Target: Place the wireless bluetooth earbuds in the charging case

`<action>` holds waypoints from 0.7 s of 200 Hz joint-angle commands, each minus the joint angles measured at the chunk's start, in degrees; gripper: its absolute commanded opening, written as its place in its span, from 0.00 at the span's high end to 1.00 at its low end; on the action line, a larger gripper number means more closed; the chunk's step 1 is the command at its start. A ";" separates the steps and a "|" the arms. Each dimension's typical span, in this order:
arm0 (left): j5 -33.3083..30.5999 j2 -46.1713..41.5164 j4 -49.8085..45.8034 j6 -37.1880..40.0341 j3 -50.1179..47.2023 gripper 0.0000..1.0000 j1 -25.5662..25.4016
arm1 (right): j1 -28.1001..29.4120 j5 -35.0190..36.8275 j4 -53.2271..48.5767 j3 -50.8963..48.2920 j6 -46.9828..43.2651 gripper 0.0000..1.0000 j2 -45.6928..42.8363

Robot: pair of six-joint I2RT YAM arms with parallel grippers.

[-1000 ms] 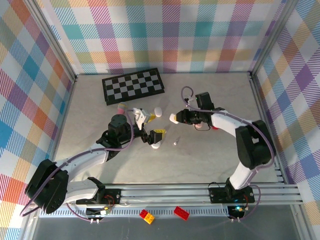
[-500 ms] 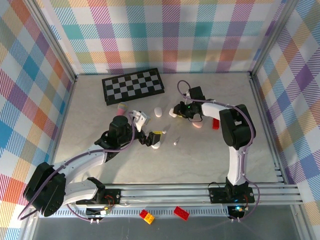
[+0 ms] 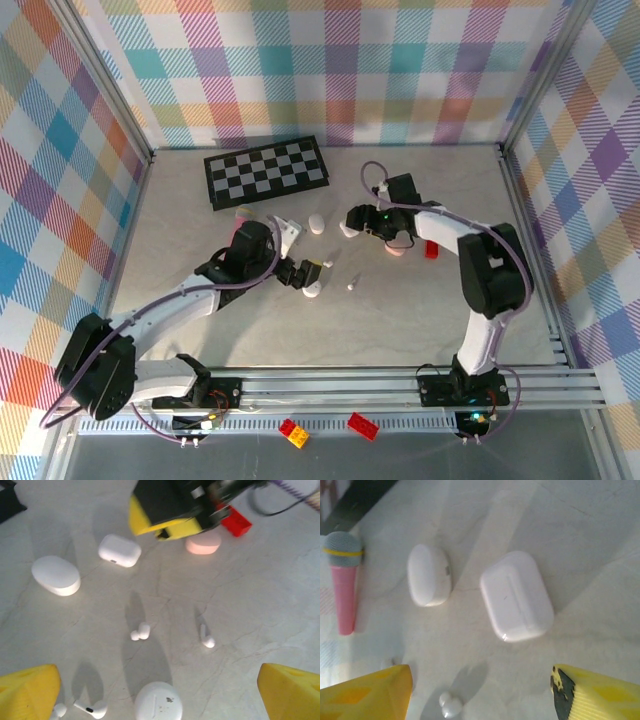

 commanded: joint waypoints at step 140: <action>-27.22 43.58 -29.40 -32.38 44.49 0.19 0.78 | -0.39 2.22 -2.27 -14.48 -3.30 0.25 -18.39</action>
